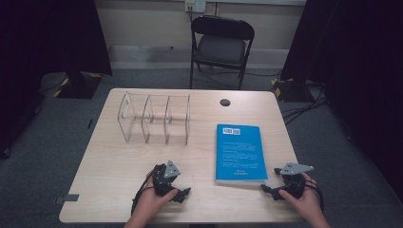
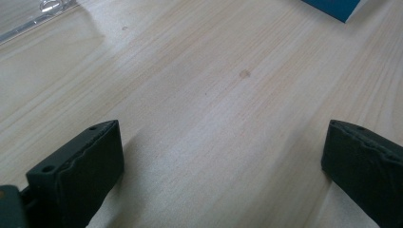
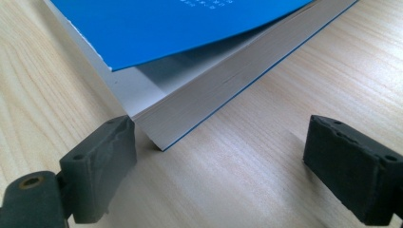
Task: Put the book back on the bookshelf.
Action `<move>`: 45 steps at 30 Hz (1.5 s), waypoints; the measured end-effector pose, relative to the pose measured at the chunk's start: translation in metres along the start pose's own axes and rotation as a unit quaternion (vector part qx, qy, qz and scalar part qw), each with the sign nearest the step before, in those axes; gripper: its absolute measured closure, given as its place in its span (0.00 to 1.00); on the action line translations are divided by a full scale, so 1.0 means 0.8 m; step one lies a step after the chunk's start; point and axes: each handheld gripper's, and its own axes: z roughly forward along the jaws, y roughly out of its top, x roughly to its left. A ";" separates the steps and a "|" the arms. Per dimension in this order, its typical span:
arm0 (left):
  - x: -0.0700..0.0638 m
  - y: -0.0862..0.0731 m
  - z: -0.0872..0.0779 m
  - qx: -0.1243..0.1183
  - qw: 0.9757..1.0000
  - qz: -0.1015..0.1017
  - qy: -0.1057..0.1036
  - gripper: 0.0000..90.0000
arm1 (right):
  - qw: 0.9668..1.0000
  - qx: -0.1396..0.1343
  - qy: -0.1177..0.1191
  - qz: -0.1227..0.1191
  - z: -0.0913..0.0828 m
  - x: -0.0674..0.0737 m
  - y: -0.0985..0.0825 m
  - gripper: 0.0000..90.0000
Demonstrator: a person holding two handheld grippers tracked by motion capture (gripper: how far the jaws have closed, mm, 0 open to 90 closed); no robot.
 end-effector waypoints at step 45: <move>-0.025 0.031 -0.005 -0.005 0.997 0.031 -0.073 0.21 | 1.000 -0.003 0.018 -0.017 0.009 0.024 0.016 0.35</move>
